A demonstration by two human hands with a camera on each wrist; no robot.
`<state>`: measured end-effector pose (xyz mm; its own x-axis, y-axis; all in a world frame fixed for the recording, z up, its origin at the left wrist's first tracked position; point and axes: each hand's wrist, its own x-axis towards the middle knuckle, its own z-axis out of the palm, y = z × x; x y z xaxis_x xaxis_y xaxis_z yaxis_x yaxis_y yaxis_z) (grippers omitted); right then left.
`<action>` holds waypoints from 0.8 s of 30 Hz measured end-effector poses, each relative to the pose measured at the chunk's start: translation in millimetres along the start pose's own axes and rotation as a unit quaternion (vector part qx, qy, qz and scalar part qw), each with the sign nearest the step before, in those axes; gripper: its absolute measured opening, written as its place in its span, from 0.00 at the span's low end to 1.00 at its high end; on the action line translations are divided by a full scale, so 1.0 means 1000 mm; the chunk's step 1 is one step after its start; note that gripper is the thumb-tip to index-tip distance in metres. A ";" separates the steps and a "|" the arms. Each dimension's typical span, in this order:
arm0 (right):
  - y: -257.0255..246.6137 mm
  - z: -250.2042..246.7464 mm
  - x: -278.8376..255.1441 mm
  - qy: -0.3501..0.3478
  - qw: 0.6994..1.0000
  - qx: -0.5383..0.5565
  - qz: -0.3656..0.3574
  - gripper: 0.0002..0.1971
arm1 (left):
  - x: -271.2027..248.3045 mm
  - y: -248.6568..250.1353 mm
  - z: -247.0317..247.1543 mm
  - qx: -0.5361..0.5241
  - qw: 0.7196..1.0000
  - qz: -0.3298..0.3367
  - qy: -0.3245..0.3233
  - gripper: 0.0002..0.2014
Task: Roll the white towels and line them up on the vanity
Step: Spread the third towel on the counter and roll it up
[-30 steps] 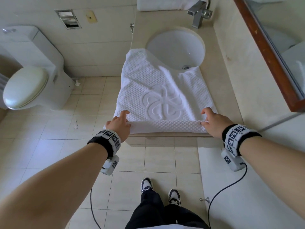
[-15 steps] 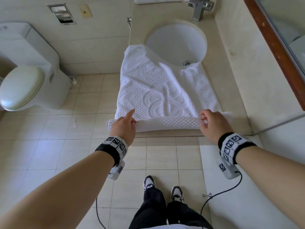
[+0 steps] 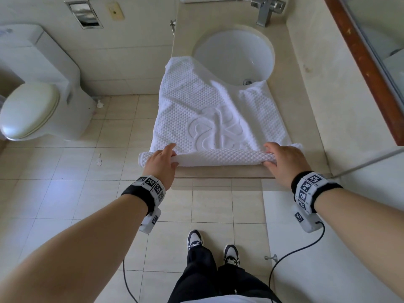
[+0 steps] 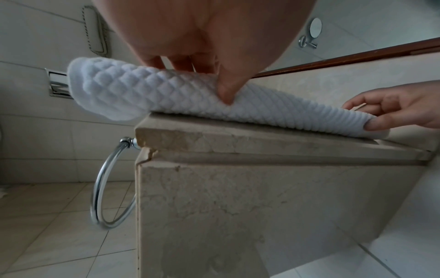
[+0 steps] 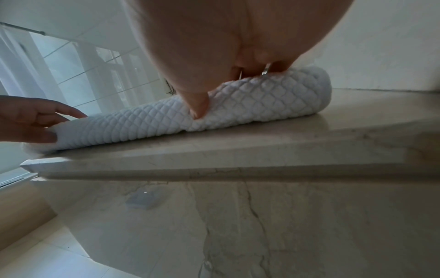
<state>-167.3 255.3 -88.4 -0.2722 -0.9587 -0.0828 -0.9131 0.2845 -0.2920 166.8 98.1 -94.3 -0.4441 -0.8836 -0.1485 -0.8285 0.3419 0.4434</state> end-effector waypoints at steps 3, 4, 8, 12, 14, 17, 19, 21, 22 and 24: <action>0.004 -0.004 0.003 -0.020 1.000 -0.009 0.008 0.25 | 0.002 0.002 -0.005 0.006 0.999 -0.017 -0.031 0.27; 0.005 -0.006 0.003 -0.036 0.999 -0.010 0.015 0.26 | 0.002 0.002 -0.007 0.009 0.999 -0.022 -0.044 0.28; 0.009 -0.012 0.006 -0.139 0.987 0.033 0.067 0.31 | 0.002 0.001 -0.019 0.025 0.992 -0.030 -0.118 0.28; 0.012 -0.014 0.010 -0.186 0.976 0.069 0.088 0.34 | 0.005 0.002 -0.023 0.018 0.986 -0.038 -0.164 0.27; 0.012 -0.015 0.013 -0.187 0.975 0.073 0.092 0.34 | 0.009 0.004 -0.022 0.014 0.985 -0.050 -0.162 0.27; 0.010 -0.016 0.016 -0.189 0.975 0.067 0.094 0.33 | 0.014 0.007 -0.020 0.012 0.988 -0.068 -0.137 0.27; 0.010 -0.016 0.017 -0.184 0.976 0.065 0.097 0.33 | 0.017 0.009 -0.019 0.011 0.991 -0.076 -0.107 0.29; 0.010 -0.016 0.020 -0.152 0.982 0.060 0.094 0.32 | 0.018 0.013 -0.020 0.043 0.995 -0.060 -0.063 0.32; 0.009 -0.016 0.022 -0.123 0.987 0.051 0.088 0.32 | 0.018 0.017 -0.019 0.065 0.996 -0.046 -0.039 0.33; 0.004 -0.018 0.025 -0.069 0.995 0.026 0.068 0.29 | 0.016 0.023 -0.016 0.077 0.996 -0.031 -0.010 0.34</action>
<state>-182.8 232.8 -74.0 -0.3445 -0.9040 -0.2533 -0.8533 0.4140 -0.3171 145.6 86.3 -72.0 -0.3953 -0.8986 -0.1903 -0.8969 0.3328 0.2914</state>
